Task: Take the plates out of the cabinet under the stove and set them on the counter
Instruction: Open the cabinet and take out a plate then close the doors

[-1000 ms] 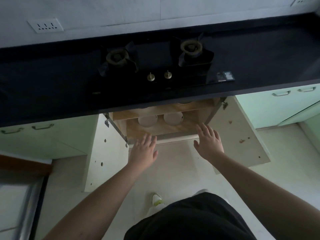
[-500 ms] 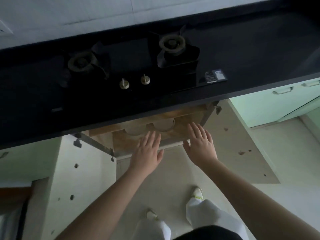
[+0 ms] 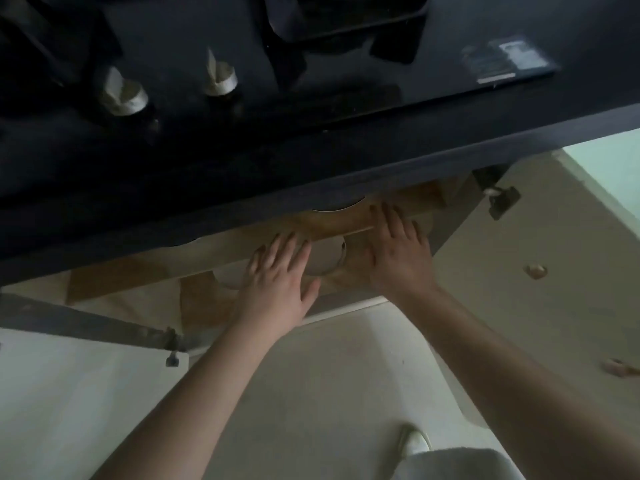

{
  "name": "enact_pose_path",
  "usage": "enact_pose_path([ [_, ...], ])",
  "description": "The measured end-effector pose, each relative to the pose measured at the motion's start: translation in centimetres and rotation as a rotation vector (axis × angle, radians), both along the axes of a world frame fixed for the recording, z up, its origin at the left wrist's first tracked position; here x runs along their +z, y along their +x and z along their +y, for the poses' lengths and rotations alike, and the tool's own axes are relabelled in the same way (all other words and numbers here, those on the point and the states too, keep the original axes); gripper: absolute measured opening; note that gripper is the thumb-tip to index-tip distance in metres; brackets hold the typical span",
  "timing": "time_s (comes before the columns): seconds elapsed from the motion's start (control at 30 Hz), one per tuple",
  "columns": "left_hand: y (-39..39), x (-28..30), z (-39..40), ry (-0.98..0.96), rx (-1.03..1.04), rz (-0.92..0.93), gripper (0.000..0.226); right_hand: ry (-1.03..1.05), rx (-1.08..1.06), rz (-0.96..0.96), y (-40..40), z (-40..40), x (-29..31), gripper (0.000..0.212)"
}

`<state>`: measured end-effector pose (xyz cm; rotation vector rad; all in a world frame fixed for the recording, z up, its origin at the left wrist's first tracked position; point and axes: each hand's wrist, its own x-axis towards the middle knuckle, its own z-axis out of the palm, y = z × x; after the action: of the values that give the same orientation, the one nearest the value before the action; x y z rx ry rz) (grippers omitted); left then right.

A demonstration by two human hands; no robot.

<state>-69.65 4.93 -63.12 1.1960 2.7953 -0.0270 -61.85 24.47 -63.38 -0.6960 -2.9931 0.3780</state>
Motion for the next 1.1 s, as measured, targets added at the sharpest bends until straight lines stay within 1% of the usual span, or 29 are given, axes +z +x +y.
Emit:
enact_pose_path([
  [0.07,-1.6,-1.8,0.8,0.043,0.013,0.007,0.068,0.011,-0.026,0.057,-1.7,1.0,-1.8,0.063],
  [0.17,-4.1,-3.8,2.2,0.144,0.029,0.076,0.068,-0.011,-0.107,0.214,-4.4,2.5,-3.4,0.065],
  [0.23,-6.0,-5.2,3.1,0.195,0.032,0.133,0.069,0.025,-0.117,0.294,-6.1,3.3,-4.3,0.062],
  [0.3,-8.0,-6.4,4.0,0.202,0.051,0.157,0.07,0.071,-0.118,0.346,-7.5,4.4,-5.2,0.058],
  [0.37,-9.8,-7.5,4.8,0.199,0.077,0.168,0.073,0.104,-0.119,0.376,-8.5,5.6,-5.9,0.056],
  [0.57,-13.4,-8.4,5.8,0.33,0.135,0.264,0.073,0.193,-0.07,0.403,-10.7,8.1,-7.6,0.057],
  [0.73,-16.1,-8.1,6.1,0.308,0.196,0.318,0.071,0.189,-0.066,0.396,-12.6,8.4,-7.9,0.064],
  [0.83,-17.6,-7.4,6.2,0.307,0.249,0.292,0.072,0.177,-0.067,0.367,-13.7,8.6,-7.3,0.064],
  [0.9,-18.1,-7.1,6.4,0.301,0.27,0.264,0.075,0.183,-0.064,0.387,-14.1,8.7,-6.7,0.062],
  [1.0,-18.8,-6.9,7.3,0.327,0.319,0.139,0.08,0.149,-0.061,0.376,-14.6,9.1,-6.2,0.055],
  [1.03,-19.1,-6.7,7.5,0.36,0.33,0.105,0.079,0.116,-0.062,0.355,-14.7,9.4,-6.2,0.053],
  [1.1,-19.7,-6.5,7.8,0.491,0.363,0.072,0.068,0.013,-0.074,0.324,-15.2,10.0,-5.9,0.05],
])
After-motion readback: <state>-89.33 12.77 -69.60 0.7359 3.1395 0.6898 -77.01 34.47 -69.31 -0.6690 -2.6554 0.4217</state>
